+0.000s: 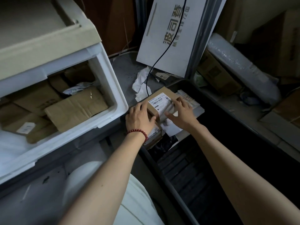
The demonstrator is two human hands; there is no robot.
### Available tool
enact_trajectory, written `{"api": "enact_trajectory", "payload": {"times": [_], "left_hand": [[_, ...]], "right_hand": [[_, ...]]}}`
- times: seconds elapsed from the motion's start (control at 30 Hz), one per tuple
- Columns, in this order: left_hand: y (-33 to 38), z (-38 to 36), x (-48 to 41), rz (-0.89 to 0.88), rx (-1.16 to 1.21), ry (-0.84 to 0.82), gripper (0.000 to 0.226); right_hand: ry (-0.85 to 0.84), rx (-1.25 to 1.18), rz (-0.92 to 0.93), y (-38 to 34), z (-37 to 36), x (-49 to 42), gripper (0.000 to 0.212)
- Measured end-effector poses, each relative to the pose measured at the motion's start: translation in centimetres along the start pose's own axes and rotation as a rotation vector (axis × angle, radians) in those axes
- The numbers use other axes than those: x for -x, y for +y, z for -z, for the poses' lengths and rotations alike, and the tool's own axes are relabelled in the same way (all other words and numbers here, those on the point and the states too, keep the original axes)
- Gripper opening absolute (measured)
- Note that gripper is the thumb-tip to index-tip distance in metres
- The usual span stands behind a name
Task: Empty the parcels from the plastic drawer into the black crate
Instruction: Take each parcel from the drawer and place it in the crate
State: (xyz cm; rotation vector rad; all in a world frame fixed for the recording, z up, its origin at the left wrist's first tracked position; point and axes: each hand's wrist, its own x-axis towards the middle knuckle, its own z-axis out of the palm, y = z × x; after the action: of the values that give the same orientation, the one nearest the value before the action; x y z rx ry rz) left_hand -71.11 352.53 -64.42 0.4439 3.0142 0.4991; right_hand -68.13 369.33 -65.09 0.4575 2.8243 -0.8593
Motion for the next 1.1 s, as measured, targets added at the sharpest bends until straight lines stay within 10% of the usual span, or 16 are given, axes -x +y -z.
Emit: {"api": "enact_trajectory", "payload": {"times": [1.1], "left_hand": [[-20.5,18.4,16.7,0.488,-0.036,0.176,0.050]], "right_hand": [[0.024,-0.033,0.441,-25.6,-7.6,11.3,0.058]]}}
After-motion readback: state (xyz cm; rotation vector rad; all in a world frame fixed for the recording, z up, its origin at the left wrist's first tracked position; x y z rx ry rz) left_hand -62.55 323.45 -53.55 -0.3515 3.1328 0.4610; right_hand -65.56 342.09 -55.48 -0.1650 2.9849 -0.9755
